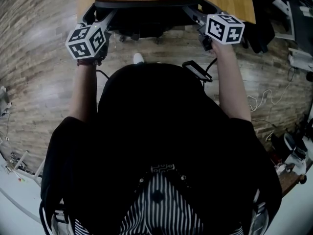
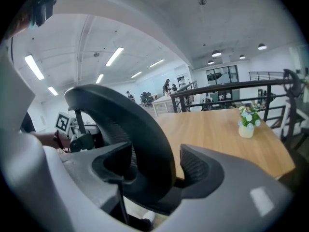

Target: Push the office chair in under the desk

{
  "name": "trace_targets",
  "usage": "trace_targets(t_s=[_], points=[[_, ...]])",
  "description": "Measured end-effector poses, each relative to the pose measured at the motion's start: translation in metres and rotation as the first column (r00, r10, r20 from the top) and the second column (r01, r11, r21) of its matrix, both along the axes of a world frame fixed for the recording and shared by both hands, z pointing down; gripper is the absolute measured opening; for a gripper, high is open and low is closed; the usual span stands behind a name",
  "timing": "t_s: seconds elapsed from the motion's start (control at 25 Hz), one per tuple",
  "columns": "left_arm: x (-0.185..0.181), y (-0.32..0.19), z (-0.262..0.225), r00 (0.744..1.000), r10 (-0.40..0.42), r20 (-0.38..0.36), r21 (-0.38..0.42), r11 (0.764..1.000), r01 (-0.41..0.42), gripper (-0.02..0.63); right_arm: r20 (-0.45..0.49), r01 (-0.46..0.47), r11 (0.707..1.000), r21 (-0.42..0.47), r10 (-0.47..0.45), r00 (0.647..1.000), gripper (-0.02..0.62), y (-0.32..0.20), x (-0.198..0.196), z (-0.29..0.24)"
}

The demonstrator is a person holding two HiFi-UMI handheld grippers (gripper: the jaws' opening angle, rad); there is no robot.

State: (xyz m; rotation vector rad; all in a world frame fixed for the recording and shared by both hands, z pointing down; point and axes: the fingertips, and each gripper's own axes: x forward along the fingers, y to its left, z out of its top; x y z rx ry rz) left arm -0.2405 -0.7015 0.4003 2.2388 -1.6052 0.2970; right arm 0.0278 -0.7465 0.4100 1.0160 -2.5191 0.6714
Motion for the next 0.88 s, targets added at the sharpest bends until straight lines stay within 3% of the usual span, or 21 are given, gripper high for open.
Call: trace_targets(t_s=[0.08, 0.16, 0.2, 0.24, 0.28, 0.4, 0.52, 0.68, 0.88], points=[[0.001, 0.008, -0.004, 1.0, -0.016, 0.007, 0.013, 1.0, 0.016, 0.378, -0.035, -0.02, 1.0, 0.014, 0.021, 0.999, 0.31, 0.006, 0.018, 0.002], [0.001, 0.019, -0.009, 0.999, -0.036, 0.009, 0.032, 0.999, 0.036, 0.343, -0.008, -0.049, 0.999, 0.014, 0.049, 0.999, 0.31, 0.014, 0.035, -0.003], [0.0, 0.026, -0.01, 0.999, -0.044, 0.008, 0.04, 0.998, 0.044, 0.312, 0.006, -0.052, 0.999, 0.011, 0.052, 0.999, 0.309, 0.02, 0.04, -0.005], [-0.001, 0.033, -0.01, 0.999, -0.048, 0.006, 0.044, 0.998, 0.048, 0.226, 0.01, -0.042, 0.999, 0.01, 0.042, 0.999, 0.294, 0.028, 0.042, -0.007], [-0.002, 0.039, -0.009, 0.999, -0.049, 0.002, 0.046, 0.998, 0.049, 0.162, 0.002, -0.023, 1.0, 0.01, 0.023, 1.0, 0.265, 0.036, 0.041, -0.007], [0.002, 0.055, -0.009, 0.999, -0.038, -0.01, 0.052, 0.998, 0.039, 0.006, -0.042, 0.039, 0.999, 0.014, -0.038, 0.998, 0.028, 0.059, 0.032, -0.006], [0.017, 0.074, -0.012, 1.0, -0.003, -0.004, 0.072, 0.997, 0.003, 0.006, -0.04, 0.069, 0.997, 0.03, -0.068, 0.997, 0.0, 0.076, 0.018, -0.008], [0.055, 0.086, -0.014, 0.993, 0.112, 0.028, 0.084, 0.99, -0.114, 0.006, 0.0, 0.087, 0.995, 0.049, -0.087, 0.996, 0.0, 0.088, -0.003, -0.015], [0.087, 0.088, -0.017, 0.979, 0.203, -0.008, 0.076, 0.977, -0.202, 0.006, 0.013, 0.14, 0.988, 0.059, -0.141, 0.99, 0.0, 0.101, -0.025, -0.021]])
